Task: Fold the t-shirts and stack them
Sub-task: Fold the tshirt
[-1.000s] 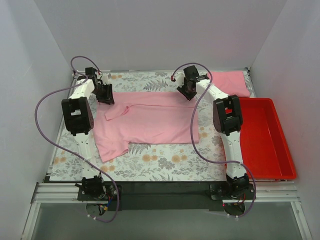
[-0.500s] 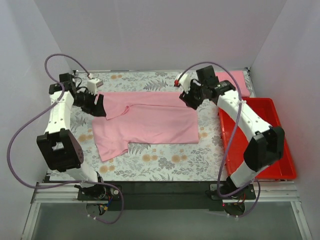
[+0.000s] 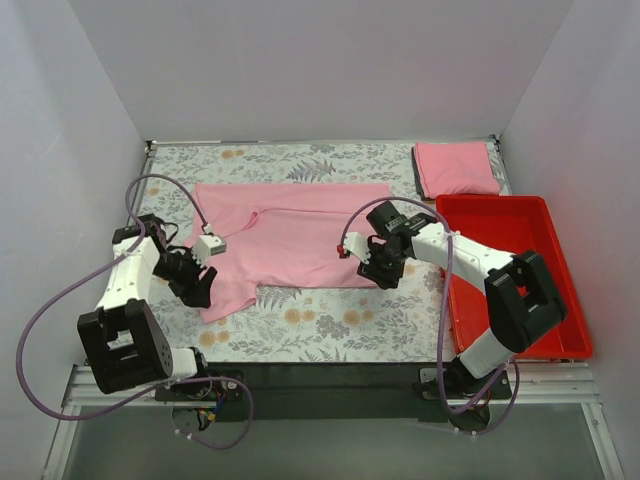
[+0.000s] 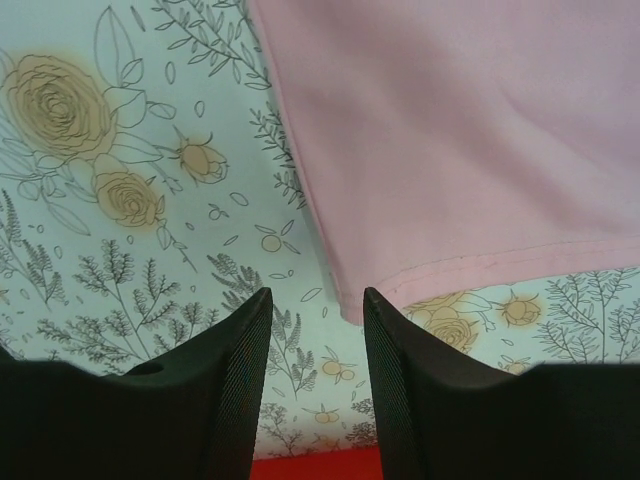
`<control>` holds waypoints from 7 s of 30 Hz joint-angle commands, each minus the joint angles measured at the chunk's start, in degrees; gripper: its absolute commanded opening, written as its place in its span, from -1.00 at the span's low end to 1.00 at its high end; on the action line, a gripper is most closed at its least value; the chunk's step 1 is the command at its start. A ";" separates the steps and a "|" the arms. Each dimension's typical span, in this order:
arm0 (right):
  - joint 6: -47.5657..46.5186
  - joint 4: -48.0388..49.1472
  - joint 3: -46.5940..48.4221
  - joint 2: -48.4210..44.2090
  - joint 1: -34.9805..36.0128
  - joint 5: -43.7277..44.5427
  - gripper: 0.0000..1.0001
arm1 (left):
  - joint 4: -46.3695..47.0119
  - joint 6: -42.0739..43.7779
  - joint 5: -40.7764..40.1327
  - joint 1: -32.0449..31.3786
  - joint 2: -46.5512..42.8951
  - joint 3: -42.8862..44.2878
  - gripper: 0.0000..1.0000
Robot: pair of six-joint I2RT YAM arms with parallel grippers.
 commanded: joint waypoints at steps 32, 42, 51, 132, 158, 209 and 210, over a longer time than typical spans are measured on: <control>-3.04 10.97 -7.91 3.24 0.29 5.88 -0.97 | 27.65 7.86 -16.48 -11.18 -4.10 -23.93 -0.50; -3.65 3.33 -6.59 -3.09 0.29 1.83 -0.97 | 6.83 5.67 -13.93 -10.74 -10.34 -11.29 -1.00; -8.92 -0.63 -2.56 -5.39 -3.93 2.71 -0.97 | 3.91 -0.12 -9.02 -9.68 -1.39 6.81 -1.00; -17.63 -2.48 30.85 26.35 -14.30 4.38 -0.97 | 17.54 -5.50 -15.43 -13.73 38.61 43.12 -1.00; 7.68 -10.39 26.98 19.75 -23.26 -13.02 0.25 | 3.64 -15.51 7.06 7.71 30.00 33.38 0.04; 12.17 -9.24 27.69 29.43 -25.82 -11.80 -0.97 | 2.95 -16.22 1.62 9.12 37.20 34.07 -1.00; 11.91 -9.24 27.42 29.16 -25.90 -11.53 -0.97 | 1.99 -16.31 1.45 9.12 37.29 34.59 -1.00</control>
